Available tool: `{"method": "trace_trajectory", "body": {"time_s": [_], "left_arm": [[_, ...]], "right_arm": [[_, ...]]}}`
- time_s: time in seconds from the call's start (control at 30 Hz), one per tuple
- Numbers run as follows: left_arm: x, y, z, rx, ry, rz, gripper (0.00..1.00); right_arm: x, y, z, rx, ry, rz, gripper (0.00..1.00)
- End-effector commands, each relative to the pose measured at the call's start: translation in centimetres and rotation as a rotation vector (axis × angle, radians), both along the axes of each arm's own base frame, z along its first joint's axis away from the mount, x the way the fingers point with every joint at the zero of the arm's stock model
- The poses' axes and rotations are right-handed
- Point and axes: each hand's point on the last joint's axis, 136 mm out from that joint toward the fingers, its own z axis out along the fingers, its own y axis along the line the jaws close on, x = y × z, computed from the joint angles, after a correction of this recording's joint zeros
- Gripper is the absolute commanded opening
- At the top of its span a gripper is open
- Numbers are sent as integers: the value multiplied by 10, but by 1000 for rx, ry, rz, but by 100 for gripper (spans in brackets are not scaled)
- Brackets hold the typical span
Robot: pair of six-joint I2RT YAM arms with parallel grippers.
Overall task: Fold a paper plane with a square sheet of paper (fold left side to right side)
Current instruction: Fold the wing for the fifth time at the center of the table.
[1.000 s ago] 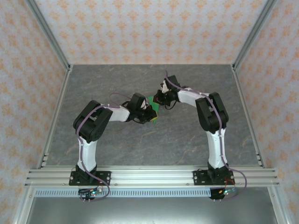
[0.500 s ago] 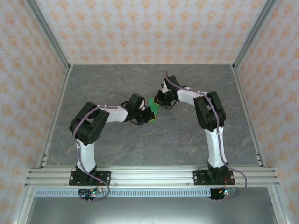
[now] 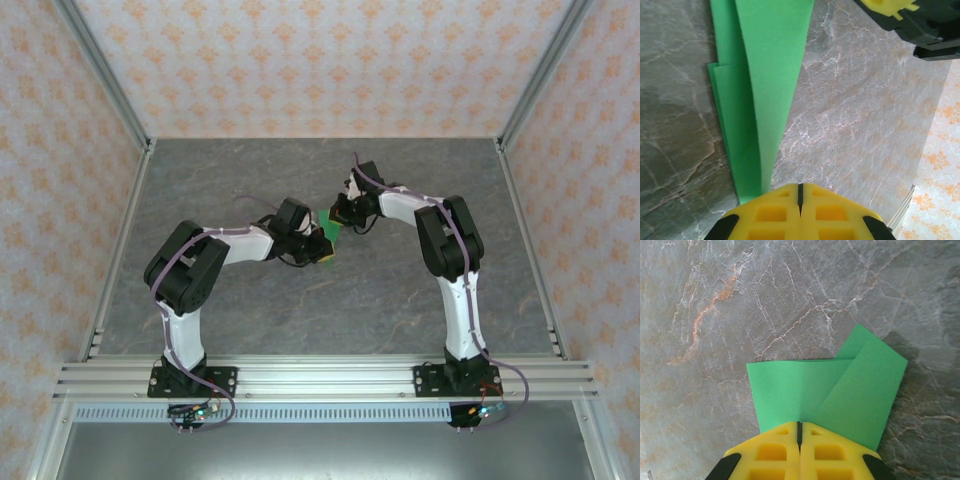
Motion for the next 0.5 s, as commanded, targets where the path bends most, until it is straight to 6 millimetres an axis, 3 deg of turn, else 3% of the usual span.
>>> {"method": "trace_trajectory", "body": {"time_s": [0.0, 0.47], "left_arm": [[-2, -9, 0, -16, 12, -40, 1], [-15, 2, -27, 51, 67, -45, 2]], "right_arm": [[-9, -13, -27, -91, 60, -9, 0], [-10, -16, -30, -113, 68, -6, 0]]}}
